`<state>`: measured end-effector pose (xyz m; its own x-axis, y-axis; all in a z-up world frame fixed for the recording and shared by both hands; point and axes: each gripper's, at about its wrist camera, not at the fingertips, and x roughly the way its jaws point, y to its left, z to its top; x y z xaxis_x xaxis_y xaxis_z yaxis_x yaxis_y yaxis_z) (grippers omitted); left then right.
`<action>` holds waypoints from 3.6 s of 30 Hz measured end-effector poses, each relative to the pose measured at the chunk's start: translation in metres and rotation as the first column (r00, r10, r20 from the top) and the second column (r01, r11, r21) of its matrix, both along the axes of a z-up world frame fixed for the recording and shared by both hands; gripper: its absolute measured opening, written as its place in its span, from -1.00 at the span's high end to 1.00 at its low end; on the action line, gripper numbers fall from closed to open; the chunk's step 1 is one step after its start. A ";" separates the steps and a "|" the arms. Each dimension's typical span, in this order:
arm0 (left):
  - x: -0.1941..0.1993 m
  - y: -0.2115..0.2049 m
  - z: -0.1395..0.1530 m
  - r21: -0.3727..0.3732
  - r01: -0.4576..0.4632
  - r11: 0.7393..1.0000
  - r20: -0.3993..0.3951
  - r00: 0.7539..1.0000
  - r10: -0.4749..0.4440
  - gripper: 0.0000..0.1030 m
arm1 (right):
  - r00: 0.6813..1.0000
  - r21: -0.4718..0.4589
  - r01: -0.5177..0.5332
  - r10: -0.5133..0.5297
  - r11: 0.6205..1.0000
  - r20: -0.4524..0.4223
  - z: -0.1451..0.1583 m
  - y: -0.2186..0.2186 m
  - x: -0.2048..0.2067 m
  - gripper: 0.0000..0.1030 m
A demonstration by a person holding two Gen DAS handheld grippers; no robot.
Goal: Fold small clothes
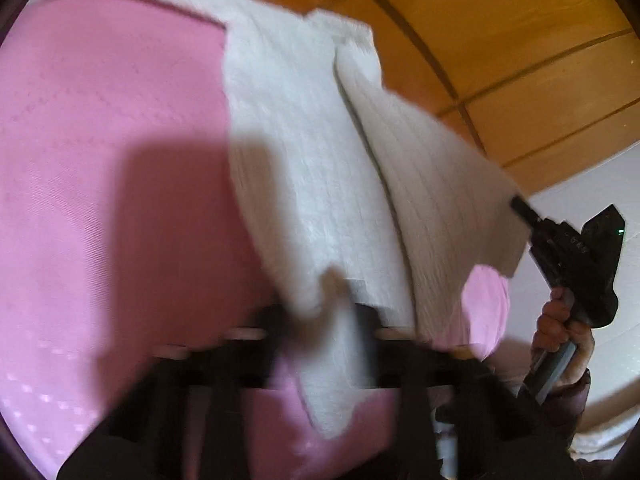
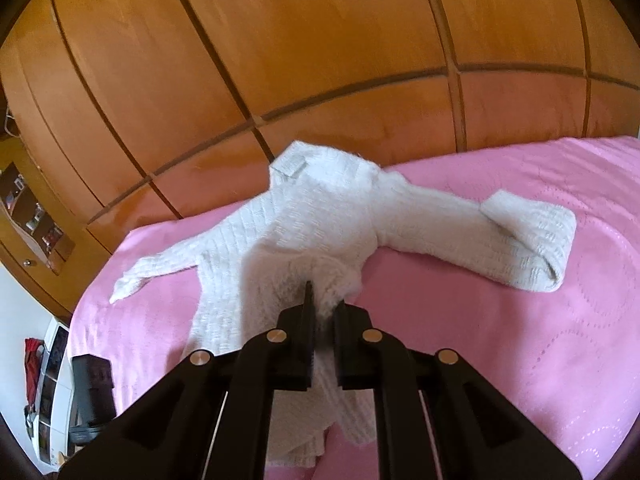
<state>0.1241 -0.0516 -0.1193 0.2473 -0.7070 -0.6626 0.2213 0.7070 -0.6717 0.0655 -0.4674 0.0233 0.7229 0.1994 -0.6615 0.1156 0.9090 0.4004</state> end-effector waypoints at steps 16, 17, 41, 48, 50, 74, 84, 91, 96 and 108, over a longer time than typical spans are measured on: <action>-0.034 0.129 0.129 0.085 -0.138 0.987 0.280 0.954 0.109 0.93 | 0.994 0.066 -0.095 0.098 0.993 -0.047 0.013 0.012 -0.114 0.89; -0.038 0.133 0.118 0.099 -0.140 0.985 0.244 0.963 0.113 0.93 | 0.989 0.072 -0.103 0.110 0.992 -0.098 -0.004 0.017 -0.119 0.89; -0.059 0.131 0.024 0.239 -0.153 0.959 0.108 0.986 0.130 0.93 | 0.942 -0.098 -0.112 0.074 0.989 -0.327 -0.094 0.034 -0.123 0.91; -0.072 0.132 0.022 0.256 -0.125 0.959 0.087 0.991 0.106 0.90 | 0.924 -0.083 -0.098 0.060 0.992 -0.377 -0.107 0.019 -0.125 0.81; -0.066 0.141 0.027 0.213 -0.163 0.963 0.083 0.985 0.149 0.74 | 0.931 -0.086 -0.078 0.042 0.993 -0.362 -0.102 0.015 -0.122 0.58; 0.206 0.321 0.074 -0.093 -0.689 0.719 -0.137 0.724 0.676 -0.11 | 0.900 -0.113 -0.406 0.375 0.907 -0.223 -0.110 0.195 0.013 -0.38; 0.301 0.291 0.022 0.201 -0.633 0.747 -0.297 0.687 0.663 0.17 | 0.897 -0.091 -0.408 0.380 0.908 -0.225 -0.125 0.192 0.020 -0.63; 0.306 0.277 0.039 0.329 -0.638 0.696 -0.073 0.718 0.693 0.90 | 0.897 -0.110 -0.411 0.381 0.905 -0.223 -0.126 0.196 0.018 -0.74; 0.213 0.267 0.141 0.070 -0.725 0.685 0.479 0.627 0.614 1.00 | 0.900 -0.115 -0.408 0.377 0.906 -0.220 -0.126 0.197 0.016 -0.76; 0.119 0.335 0.039 0.180 -0.788 0.589 0.205 0.616 0.761 1.00 | 0.910 -0.155 -0.383 0.344 0.910 -0.229 -0.125 0.204 0.014 -0.84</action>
<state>0.2427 0.2839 -0.0806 0.6986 -0.0479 -0.7139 -0.4312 0.7680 -0.4735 0.0791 -0.2633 -0.1021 0.4789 0.2786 -0.8325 -0.1810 0.9593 0.2169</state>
